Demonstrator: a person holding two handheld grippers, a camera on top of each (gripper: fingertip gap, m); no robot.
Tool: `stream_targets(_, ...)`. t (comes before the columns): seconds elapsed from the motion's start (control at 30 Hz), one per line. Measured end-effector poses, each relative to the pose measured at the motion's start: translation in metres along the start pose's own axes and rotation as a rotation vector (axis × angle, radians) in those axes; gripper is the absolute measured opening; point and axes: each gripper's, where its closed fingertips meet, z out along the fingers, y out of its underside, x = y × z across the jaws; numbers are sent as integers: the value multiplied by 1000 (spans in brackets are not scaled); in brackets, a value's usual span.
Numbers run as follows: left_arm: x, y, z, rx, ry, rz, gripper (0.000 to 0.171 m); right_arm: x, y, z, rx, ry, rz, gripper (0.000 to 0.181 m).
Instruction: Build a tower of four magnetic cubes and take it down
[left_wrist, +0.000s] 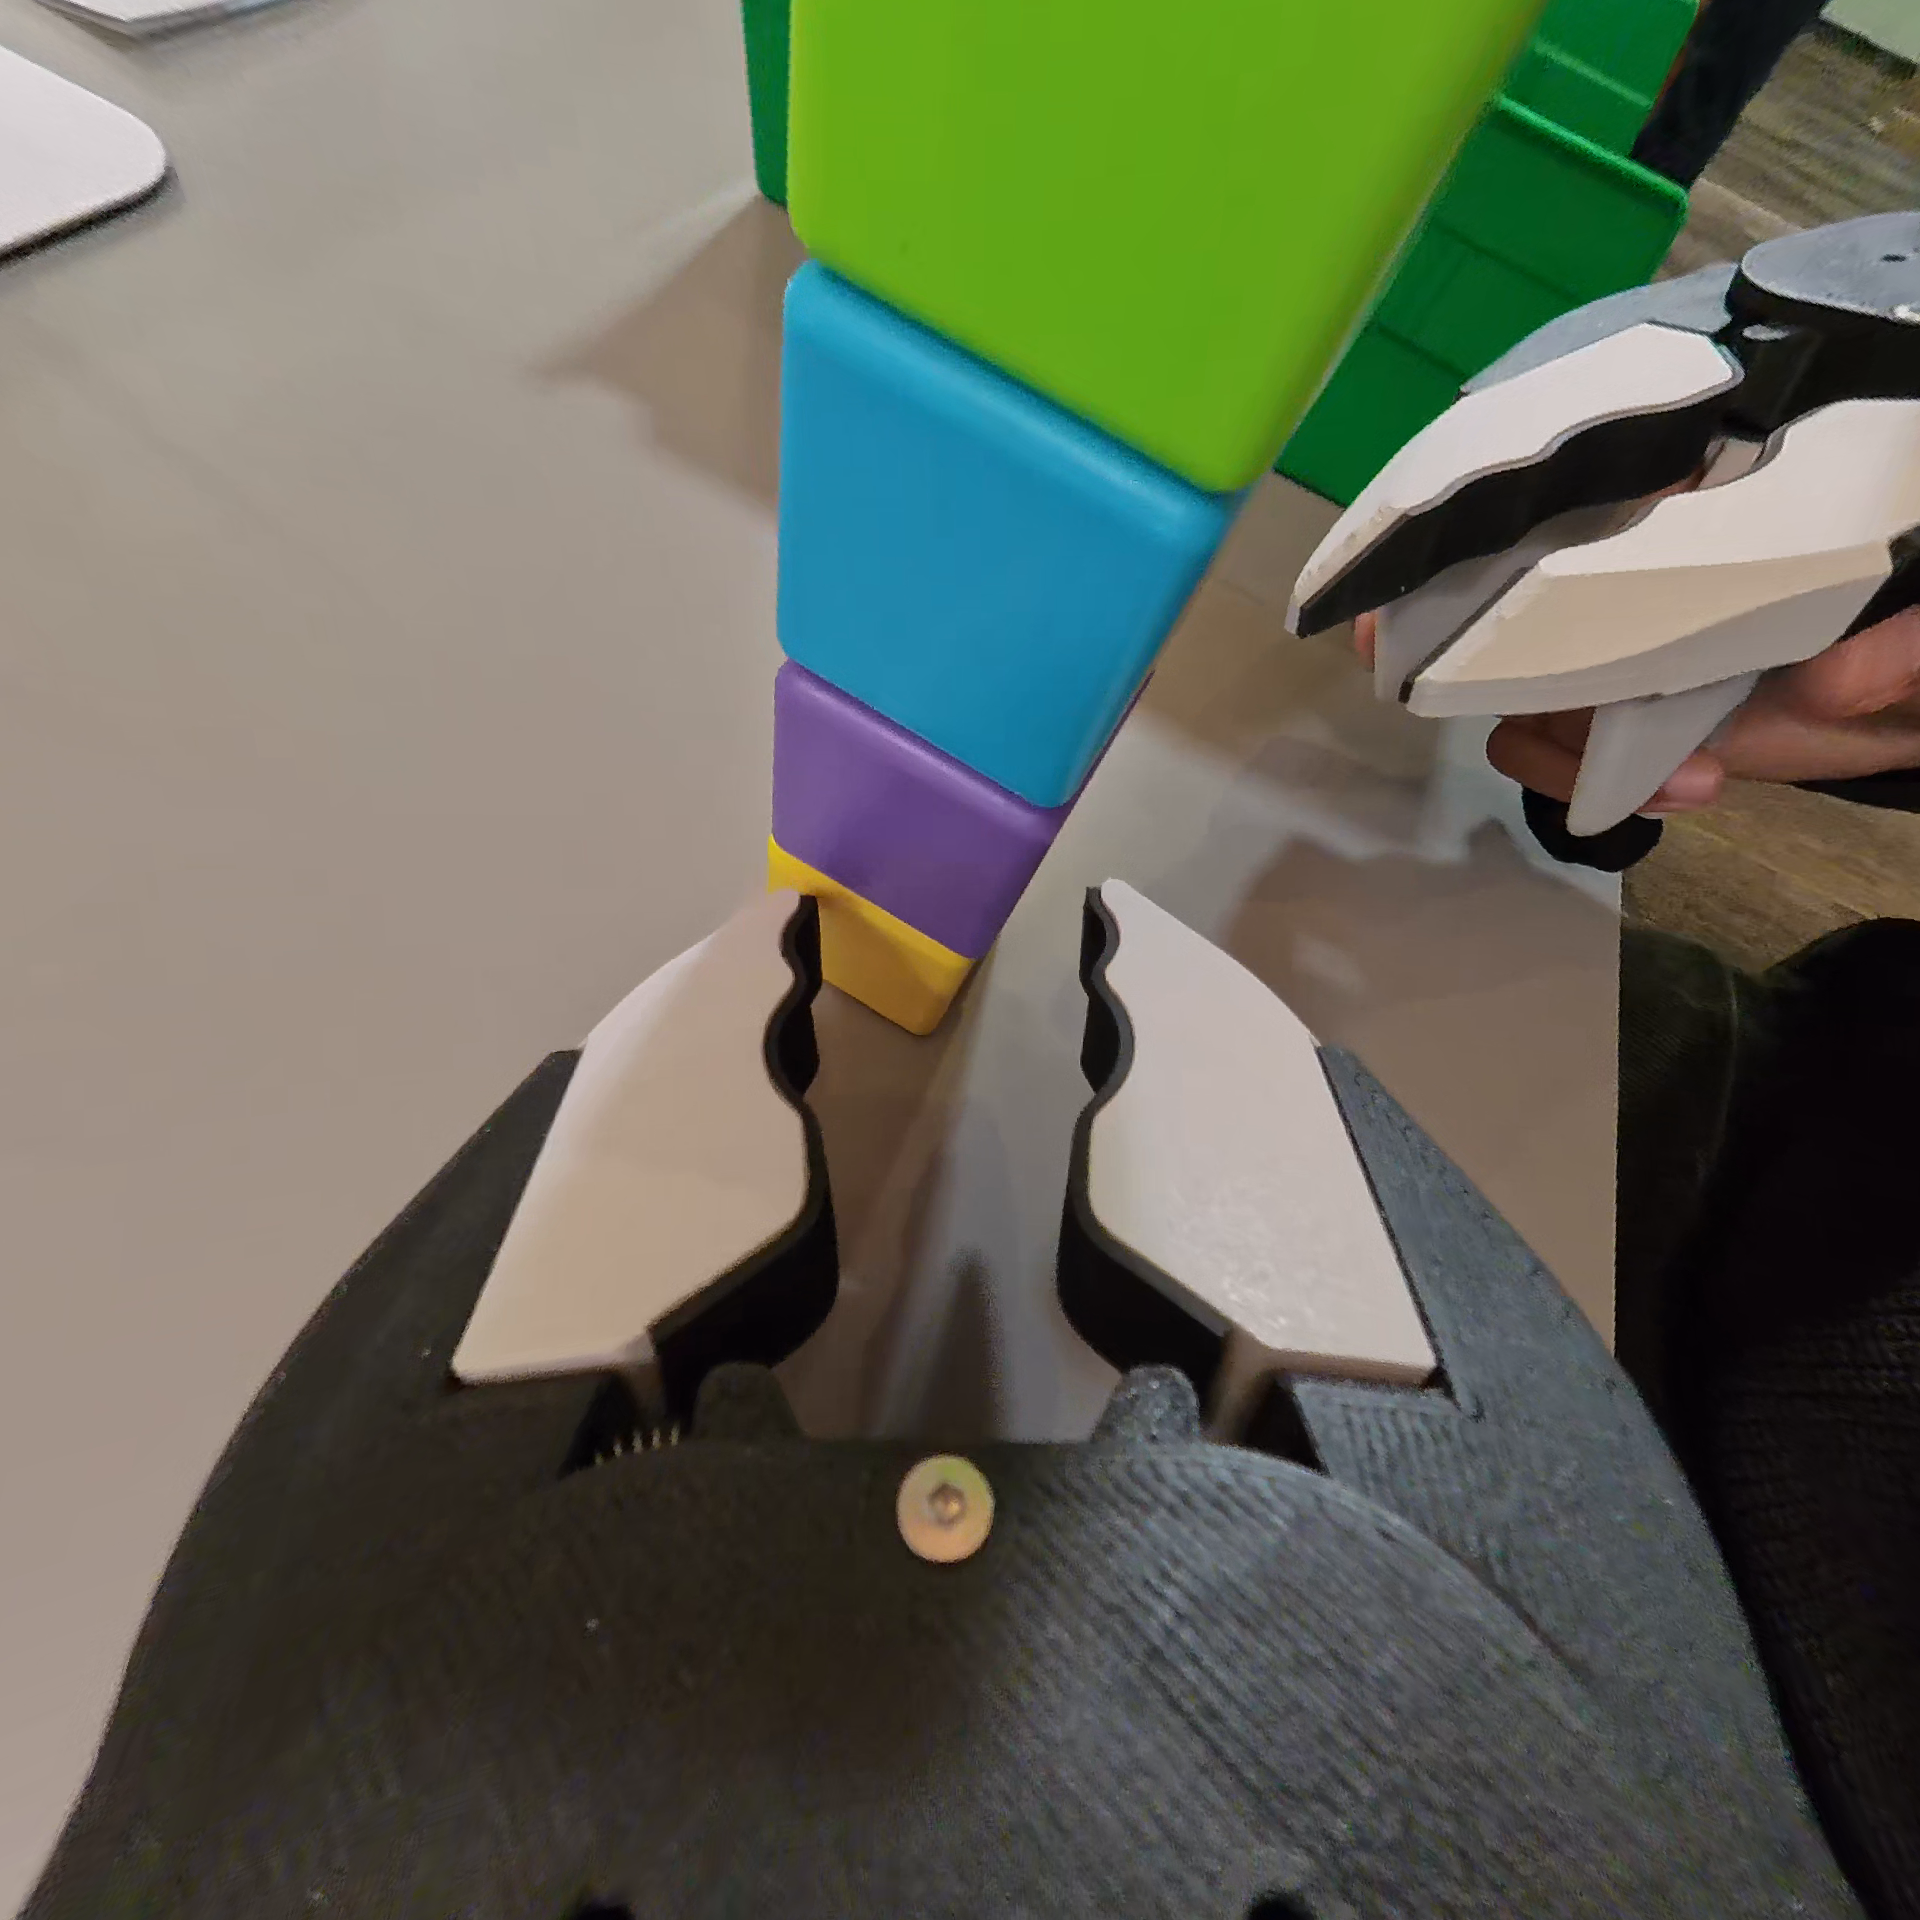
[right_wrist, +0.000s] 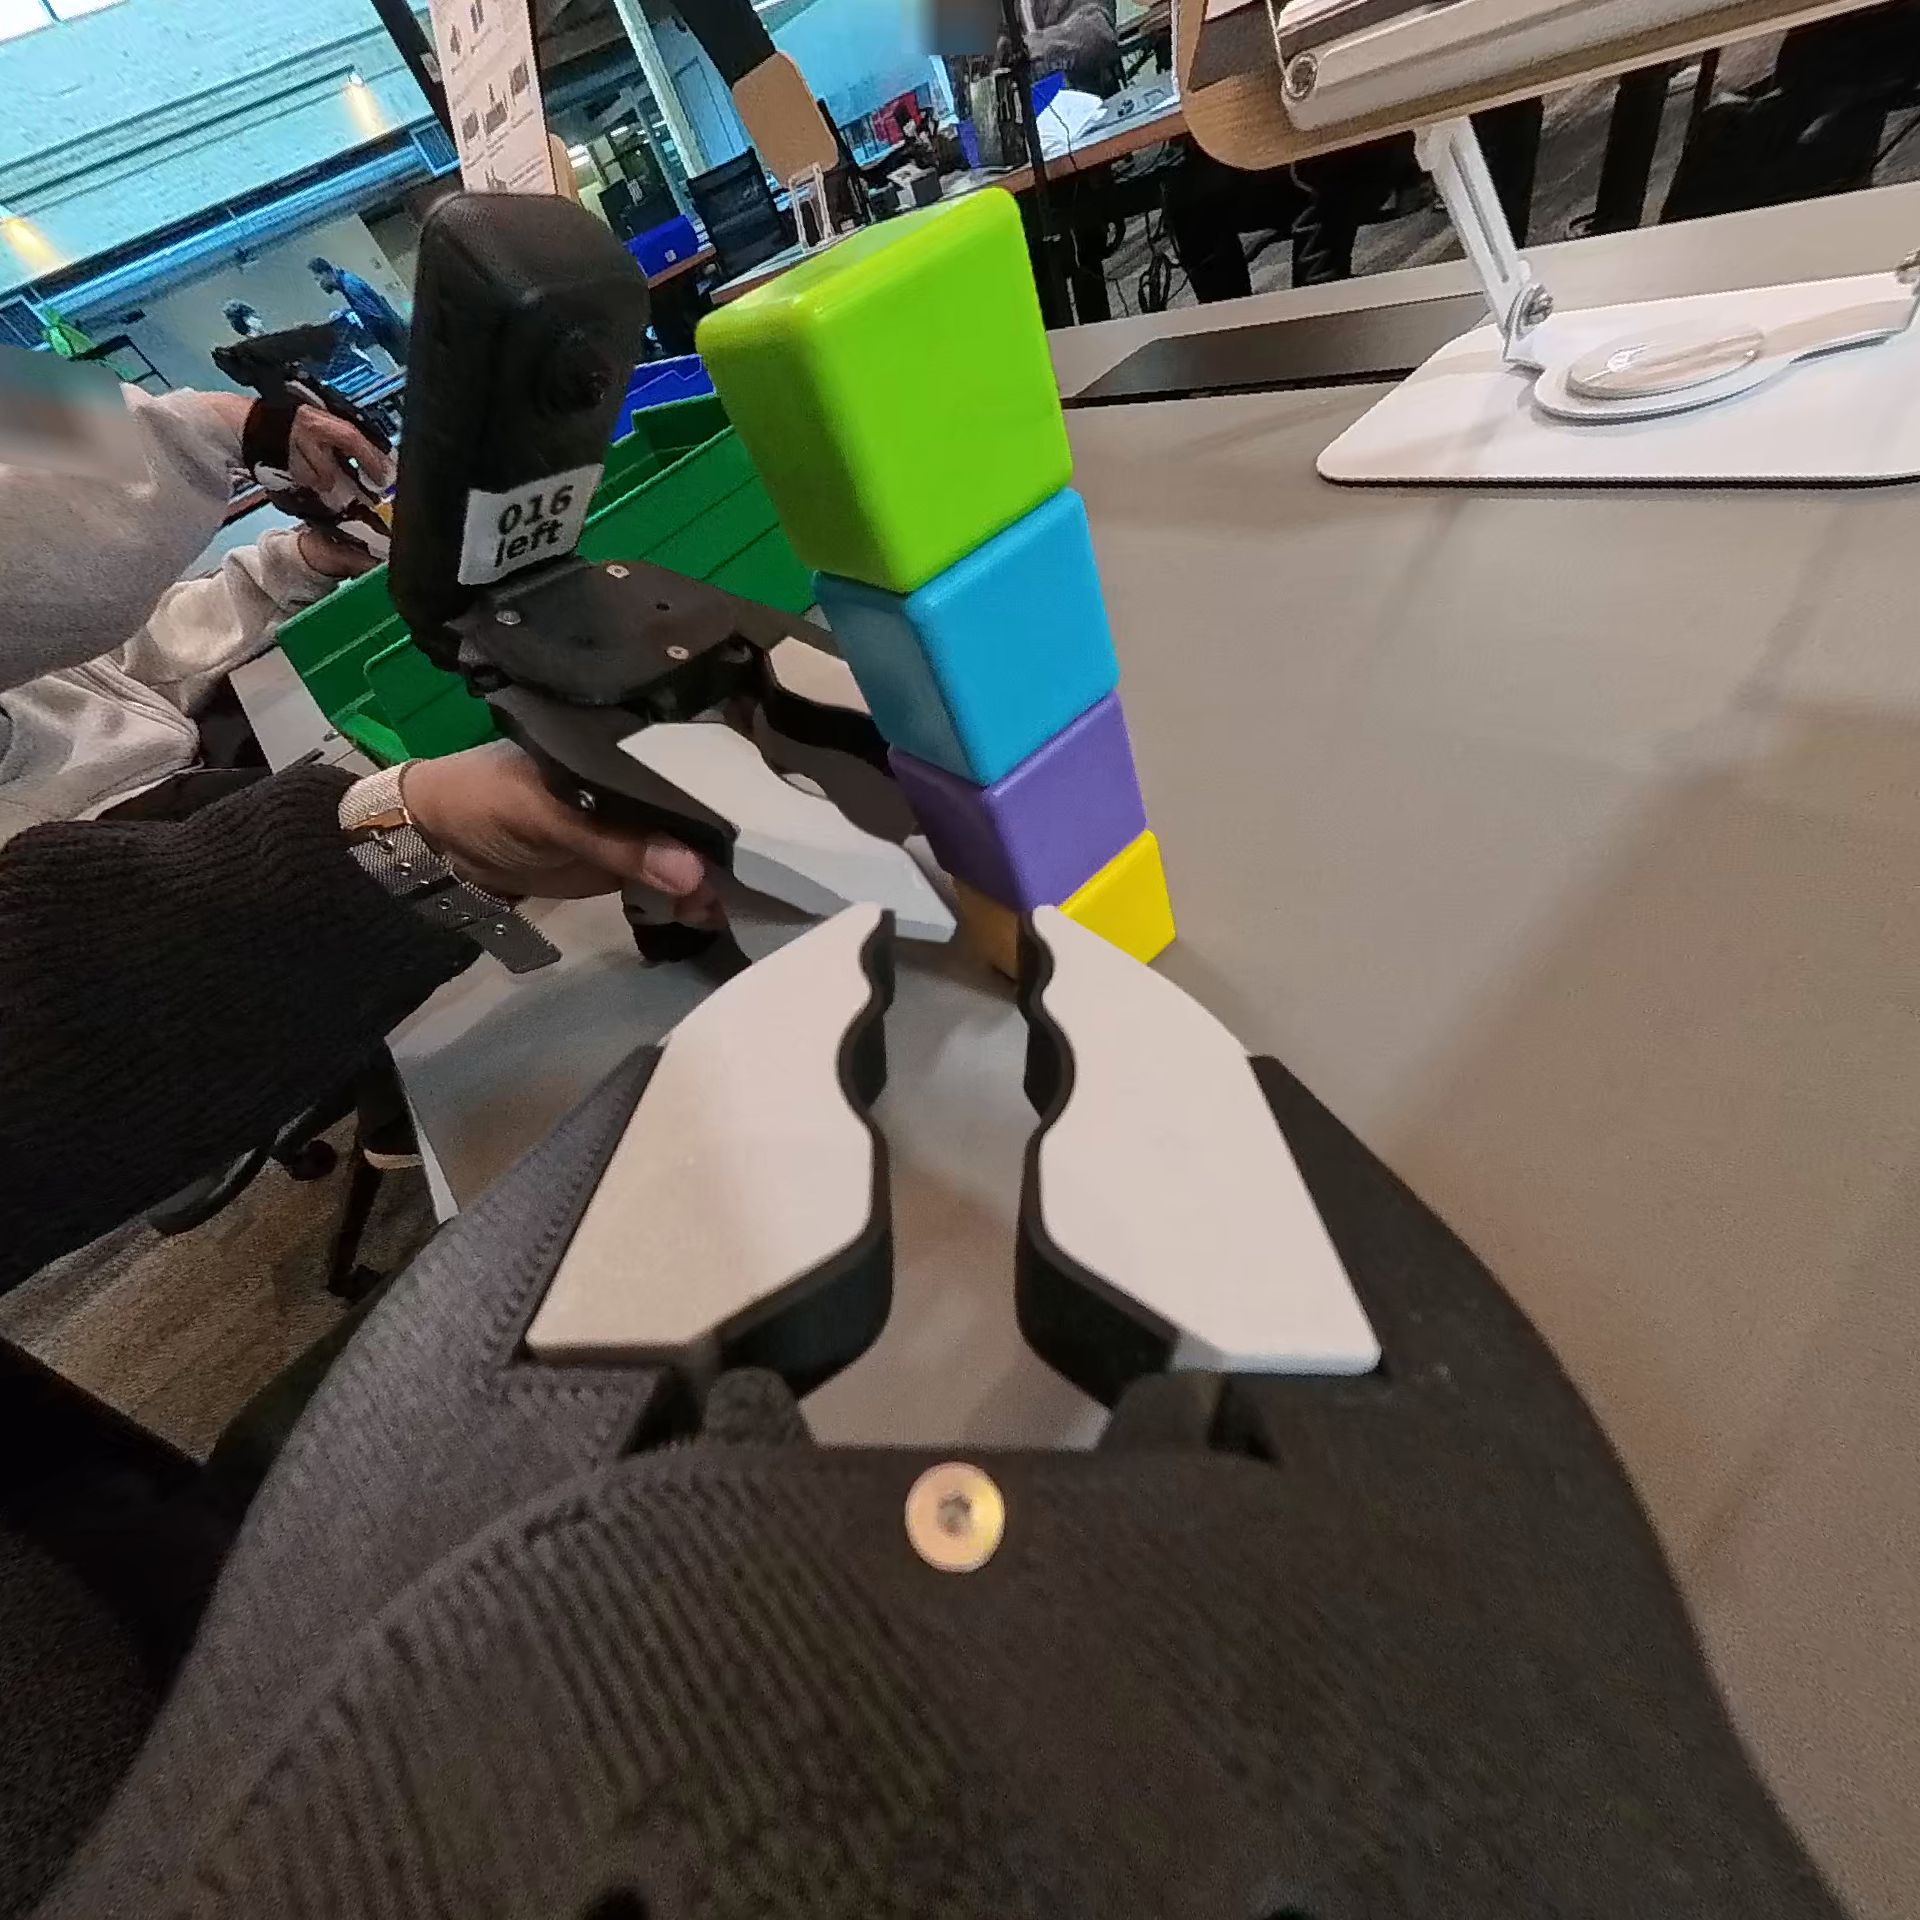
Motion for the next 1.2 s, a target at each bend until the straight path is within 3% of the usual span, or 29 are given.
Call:
stream_targets(0.27, 17, 10, 5, -68, 78, 36, 33, 0, 1, 0, -6, -1, 9, 22)
stream_targets(0.73, 6, 7, 1, -41, 37, -11, 36, 5, 7, 2, -44, 23, -1, 22)
stream_targets(0.83, 7, 0, -1, 5, 49, -20, 51, 6, 8, 2, -51, 30, -11, 22)
stream_targets(0.97, -4, -13, -4, 85, -52, 17, 78, 5, 7, 1, -41, 23, 8, 22)
stream_targets(1.2, 13, -38, -11, 209, 10, 79, 94, 5, 7, -2, -33, 31, 7, 22)
